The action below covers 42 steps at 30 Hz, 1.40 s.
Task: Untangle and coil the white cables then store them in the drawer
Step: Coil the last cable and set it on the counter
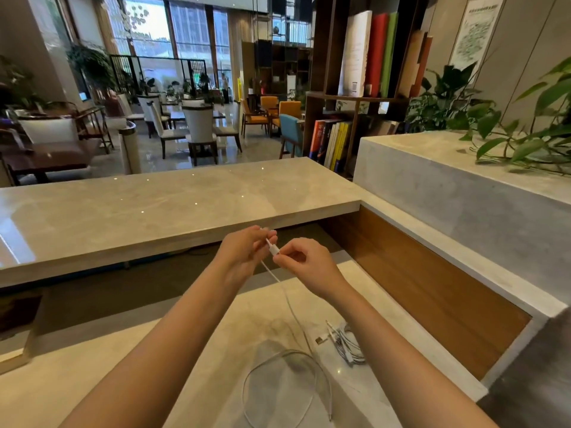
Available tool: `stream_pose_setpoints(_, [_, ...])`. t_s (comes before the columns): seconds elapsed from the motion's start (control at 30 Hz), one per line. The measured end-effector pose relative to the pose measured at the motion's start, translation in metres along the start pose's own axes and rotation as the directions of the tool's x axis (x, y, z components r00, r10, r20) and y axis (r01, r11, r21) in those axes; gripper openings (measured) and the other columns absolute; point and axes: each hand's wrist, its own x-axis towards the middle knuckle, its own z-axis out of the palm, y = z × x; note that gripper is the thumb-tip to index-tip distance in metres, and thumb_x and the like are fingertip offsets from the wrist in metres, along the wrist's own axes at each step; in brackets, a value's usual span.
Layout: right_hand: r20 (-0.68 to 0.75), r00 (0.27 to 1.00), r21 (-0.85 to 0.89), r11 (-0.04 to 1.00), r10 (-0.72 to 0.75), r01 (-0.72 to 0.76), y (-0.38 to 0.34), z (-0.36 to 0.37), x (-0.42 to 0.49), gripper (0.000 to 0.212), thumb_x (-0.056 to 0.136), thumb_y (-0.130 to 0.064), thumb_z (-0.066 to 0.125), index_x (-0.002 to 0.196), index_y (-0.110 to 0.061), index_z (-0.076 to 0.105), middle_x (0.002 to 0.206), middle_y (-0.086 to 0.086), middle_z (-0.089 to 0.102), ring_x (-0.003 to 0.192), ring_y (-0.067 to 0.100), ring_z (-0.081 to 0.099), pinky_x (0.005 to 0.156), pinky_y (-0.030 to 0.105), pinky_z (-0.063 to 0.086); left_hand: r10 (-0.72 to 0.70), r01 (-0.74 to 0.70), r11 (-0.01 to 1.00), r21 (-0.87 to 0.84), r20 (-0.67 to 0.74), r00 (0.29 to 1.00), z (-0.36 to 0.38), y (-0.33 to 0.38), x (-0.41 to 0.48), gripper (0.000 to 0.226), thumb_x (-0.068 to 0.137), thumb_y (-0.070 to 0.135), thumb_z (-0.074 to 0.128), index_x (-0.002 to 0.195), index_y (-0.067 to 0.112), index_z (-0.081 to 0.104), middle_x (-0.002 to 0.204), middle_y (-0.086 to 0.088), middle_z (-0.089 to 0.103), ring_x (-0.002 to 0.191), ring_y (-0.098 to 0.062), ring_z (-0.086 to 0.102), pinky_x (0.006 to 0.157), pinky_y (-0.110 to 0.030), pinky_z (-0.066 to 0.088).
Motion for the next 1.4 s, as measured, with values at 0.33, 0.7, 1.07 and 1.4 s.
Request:
stream_pose_setpoints(0.33, [0.038, 0.997, 0.159, 0.985, -0.071, 0.064, -0.051, -0.052, 0.052, 0.026, 0.1, -0.026, 0.04, 0.108, -0.014, 0.062, 0.084, -0.004, 0.061, 0.073, 0.0, 0.055, 0.07, 0.012, 0.044, 0.11, -0.292, 0.868, 0.401, 0.419, 0.901, 0.033, 0.063, -0.013, 0.024, 0.094, 0.011, 0.047, 0.117, 0.009, 0.056, 0.075, -0.001, 0.059, 0.047, -0.004, 0.042, 0.036, -0.012, 0.029])
stream_pose_setpoints(0.7, [0.034, 0.998, 0.556, 0.829, 0.047, -0.058, -0.033, -0.076, 0.054, 0.03, 0.098, -0.032, 0.04, 0.104, -0.016, 0.065, 0.057, -0.001, 0.04, 0.049, 0.012, 0.032, 0.044, 0.021, 0.029, 0.169, -0.147, 0.985, -0.091, 0.672, 0.721, 0.055, 0.132, -0.017, 0.014, 0.09, 0.012, 0.042, 0.088, 0.008, 0.055, 0.05, 0.006, 0.046, 0.035, -0.003, 0.036, 0.03, -0.012, 0.026])
stream_pose_setpoints(1.07, [0.213, 0.969, -0.228, 0.959, -0.122, 0.171, -0.064, -0.054, 0.022, 0.023, 0.096, -0.034, 0.048, 0.094, -0.022, 0.067, 0.069, -0.012, 0.057, 0.062, 0.001, 0.051, 0.06, 0.019, 0.039, 0.334, -0.765, 0.295, 0.573, 0.688, 0.644, 0.054, 0.077, 0.003, 0.02, 0.097, 0.018, 0.042, 0.099, 0.022, 0.061, 0.069, -0.002, 0.057, 0.064, -0.007, 0.058, 0.067, -0.022, 0.052])
stream_pose_setpoints(1.4, [-0.122, 0.987, 0.06, 0.991, -0.109, 0.117, -0.074, -0.128, 0.058, 0.014, 0.087, -0.027, 0.063, 0.087, -0.018, 0.073, 0.062, -0.016, 0.061, 0.056, -0.005, 0.053, 0.049, 0.007, 0.041, -0.127, -0.348, 0.882, 0.318, 0.871, 0.475, 0.029, 0.081, 0.0, 0.026, 0.094, 0.031, 0.046, 0.087, 0.011, 0.061, 0.055, 0.006, 0.048, 0.044, -0.005, 0.038, 0.043, -0.016, 0.037])
